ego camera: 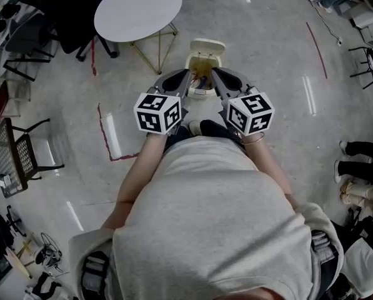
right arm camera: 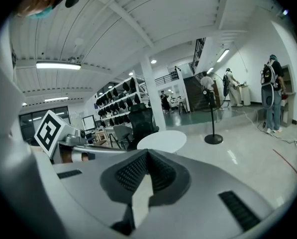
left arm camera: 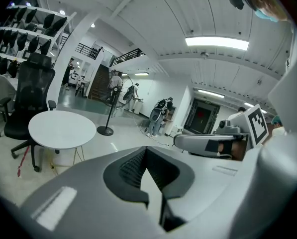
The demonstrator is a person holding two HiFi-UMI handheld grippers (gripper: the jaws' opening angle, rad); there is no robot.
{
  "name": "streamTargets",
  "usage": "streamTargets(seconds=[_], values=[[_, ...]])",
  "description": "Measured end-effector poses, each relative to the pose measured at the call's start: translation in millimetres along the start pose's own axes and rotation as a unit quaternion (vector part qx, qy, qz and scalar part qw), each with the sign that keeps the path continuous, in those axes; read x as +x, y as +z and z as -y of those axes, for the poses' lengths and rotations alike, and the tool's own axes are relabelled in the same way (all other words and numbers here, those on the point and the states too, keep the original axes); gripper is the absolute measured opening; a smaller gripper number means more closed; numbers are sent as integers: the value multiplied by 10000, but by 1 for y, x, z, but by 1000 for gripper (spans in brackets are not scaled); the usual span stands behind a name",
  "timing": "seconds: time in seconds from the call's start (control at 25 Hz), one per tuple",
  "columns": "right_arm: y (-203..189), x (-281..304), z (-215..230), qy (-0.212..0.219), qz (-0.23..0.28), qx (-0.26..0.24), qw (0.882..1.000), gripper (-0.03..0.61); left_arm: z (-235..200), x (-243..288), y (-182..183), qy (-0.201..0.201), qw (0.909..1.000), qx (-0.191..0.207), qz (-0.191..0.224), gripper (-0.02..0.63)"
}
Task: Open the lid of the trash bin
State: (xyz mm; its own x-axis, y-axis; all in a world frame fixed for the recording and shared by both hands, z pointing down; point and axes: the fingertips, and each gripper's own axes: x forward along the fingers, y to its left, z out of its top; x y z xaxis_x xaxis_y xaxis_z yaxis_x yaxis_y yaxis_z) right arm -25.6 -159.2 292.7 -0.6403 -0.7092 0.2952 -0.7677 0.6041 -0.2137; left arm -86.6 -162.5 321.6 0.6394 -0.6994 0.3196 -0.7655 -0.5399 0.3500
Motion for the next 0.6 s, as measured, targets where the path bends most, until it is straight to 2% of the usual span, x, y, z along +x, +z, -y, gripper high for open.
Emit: streamTargets(seconds=[0.28,0.6], values=[[-5,0,-3,-72,-108,-269,9996,8,2,-1,-4,-65,10000,58,-42,8],[-7,3,-1,-76,-123,-79,9999,8,4,4,-9,-147,9998,20,-131,8]])
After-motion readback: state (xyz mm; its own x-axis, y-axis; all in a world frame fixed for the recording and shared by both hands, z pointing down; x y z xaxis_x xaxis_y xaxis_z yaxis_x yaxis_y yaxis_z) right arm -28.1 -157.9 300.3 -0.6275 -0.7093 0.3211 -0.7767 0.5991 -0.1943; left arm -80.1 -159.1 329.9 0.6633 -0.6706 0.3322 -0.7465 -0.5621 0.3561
